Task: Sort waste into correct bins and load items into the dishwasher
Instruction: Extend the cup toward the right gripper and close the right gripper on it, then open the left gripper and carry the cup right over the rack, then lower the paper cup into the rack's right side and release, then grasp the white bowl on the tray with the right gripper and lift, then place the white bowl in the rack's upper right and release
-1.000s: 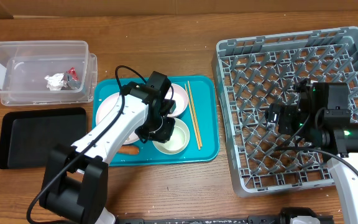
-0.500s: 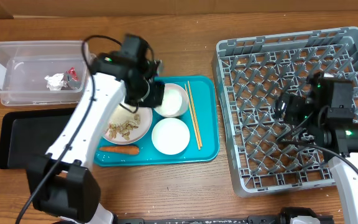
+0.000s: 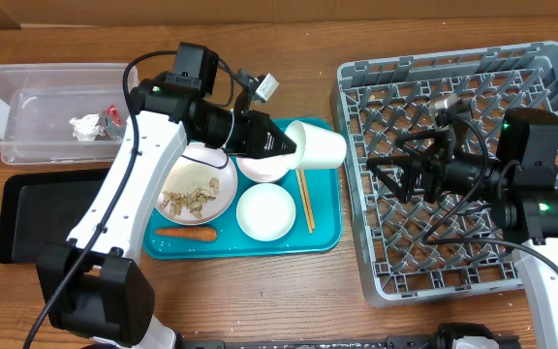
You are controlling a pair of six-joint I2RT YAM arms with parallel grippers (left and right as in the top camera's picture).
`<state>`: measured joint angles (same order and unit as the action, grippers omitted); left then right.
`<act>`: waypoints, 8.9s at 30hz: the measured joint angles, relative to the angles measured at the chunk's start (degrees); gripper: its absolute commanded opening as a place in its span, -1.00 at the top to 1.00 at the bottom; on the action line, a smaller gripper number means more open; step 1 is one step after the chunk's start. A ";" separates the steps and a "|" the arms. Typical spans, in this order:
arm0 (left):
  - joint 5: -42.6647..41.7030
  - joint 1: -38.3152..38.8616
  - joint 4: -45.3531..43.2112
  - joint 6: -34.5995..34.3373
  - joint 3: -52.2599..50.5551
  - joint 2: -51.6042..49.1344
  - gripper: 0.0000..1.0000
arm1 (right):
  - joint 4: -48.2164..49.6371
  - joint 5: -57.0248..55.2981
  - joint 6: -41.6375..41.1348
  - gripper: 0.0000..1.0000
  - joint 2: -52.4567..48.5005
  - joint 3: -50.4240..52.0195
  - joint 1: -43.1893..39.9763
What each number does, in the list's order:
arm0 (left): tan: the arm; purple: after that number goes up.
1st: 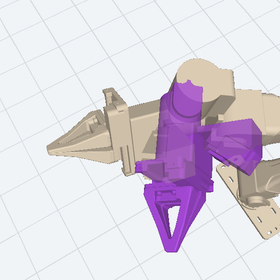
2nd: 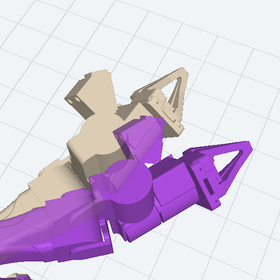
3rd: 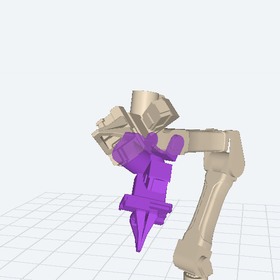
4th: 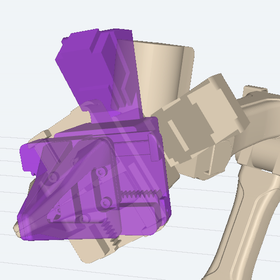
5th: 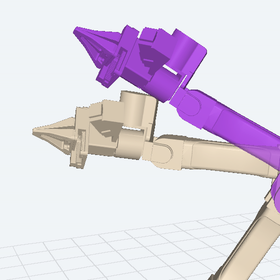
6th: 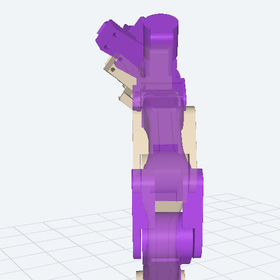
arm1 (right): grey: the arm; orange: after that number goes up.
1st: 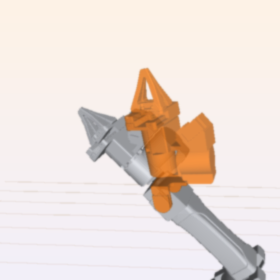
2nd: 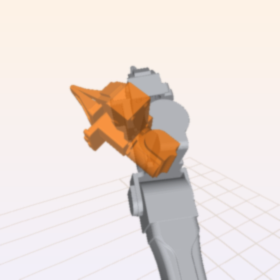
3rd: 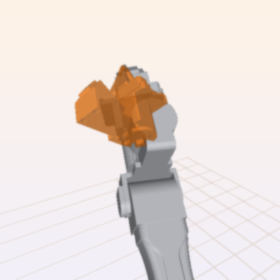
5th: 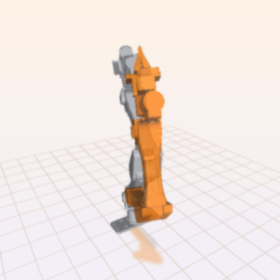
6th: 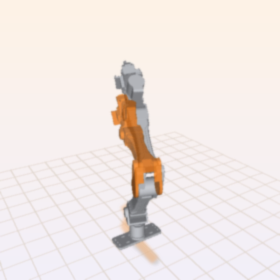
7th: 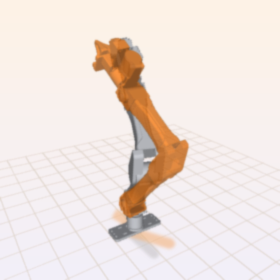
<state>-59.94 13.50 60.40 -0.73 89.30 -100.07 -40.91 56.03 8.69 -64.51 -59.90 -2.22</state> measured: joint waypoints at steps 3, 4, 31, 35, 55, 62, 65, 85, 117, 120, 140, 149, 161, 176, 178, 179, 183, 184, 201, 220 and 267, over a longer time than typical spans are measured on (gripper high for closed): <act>-5.16 0.02 -2.19 0.74 0.00 0.00 0.92 | 0.35 5.79 1.53 -1.00 0.00 0.00 0.00; -7.30 0.02 -3.15 0.92 0.00 0.00 0.92 | 0.52 7.30 1.88 -1.00 0.00 0.00 0.00; -18.93 8.17 -9.68 -0.37 0.00 -0.02 0.92 | 6.40 24.85 3.34 -0.80 -4.02 0.00 0.00; -18.95 8.17 -9.99 -0.44 0.00 -0.02 0.92 | 6.38 26.69 3.45 -0.49 -4.02 -0.02 0.00; -20.26 8.20 -14.23 -4.02 0.00 -0.02 0.92 | 6.45 26.60 3.32 -0.32 -4.02 -0.04 -0.04; -20.22 8.20 -14.38 -4.02 0.00 -0.02 0.87 | 6.62 26.47 3.15 -0.09 -4.02 -0.04 -0.07; -19.06 8.20 -14.14 -4.50 0.00 -0.02 0.83 | 6.51 25.57 3.13 -0.03 -4.02 -0.04 -0.04; 29.03 8.11 4.81 -7.82 0.22 0.35 0.28 | -3.19 -8.96 -7.04 0.36 -4.02 -0.22 -0.46; 68.37 5.86 10.32 -16.76 0.22 11.72 0.33 | -26.01 -57.99 -23.30 0.17 -13.07 -9.22 -34.88; 68.37 5.86 10.32 -16.94 0.22 11.72 0.32 | -27.02 -57.94 -23.50 -0.08 -15.74 -9.22 -34.88; 68.39 5.86 13.60 -17.40 0.22 11.72 -0.24 | -28.02 -41.86 -19.61 -0.69 -17.79 -11.87 -34.51; 68.08 3.45 14.21 -21.09 0.22 11.72 -0.32 | -28.74 -31.71 -13.14 -0.70 -14.16 -20.68 -16.68; 65.09 -3.76 15.13 -23.39 0.22 11.72 -0.47 | -21.90 -32.61 -12.72 -0.62 -18.95 -20.74 19.71; 64.87 -8.41 15.28 -23.39 0.22 11.72 -0.50 | -17.29 -38.93 -19.58 0.01 -43.36 -20.76 38.25; 64.87 -8.39 15.28 -23.39 0.22 11.72 -0.50 | -16.70 -39.32 -20.22 0.14 -45.66 -20.76 39.17; 64.87 -8.39 15.28 -23.39 0.22 11.72 -0.50 | -16.35 -39.52 -20.48 0.30 -46.36 -20.76 39.47; 64.87 -8.39 15.28 -23.39 0.22 11.72 -0.50 | -15.47 -39.82 -20.98 0.68 -48.78 -20.76 40.41; 64.89 -8.39 15.28 -23.39 0.22 11.72 -0.50 | -15.37 -39.98 -21.16 0.85 -49.18 -20.76 40.52; 64.87 -8.39 15.74 -23.39 0.22 11.72 -0.50 | -23.56 -56.37 -22.18 0.92 -38.69 -29.77 33.46; 64.89 -8.39 15.69 -23.37 0.22 11.72 -0.50 | -5.11 -107.34 -23.23 0.92 -26.93 -28.70 3.93; 64.85 -8.39 15.69 -23.37 0.22 11.72 -0.77 | -14.05 -60.87 -18.34 -0.79 -30.01 -35.17 16.15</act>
<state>4.91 5.10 76.09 -24.10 89.52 -88.36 -54.96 -4.84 -9.65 -94.52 -95.07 13.93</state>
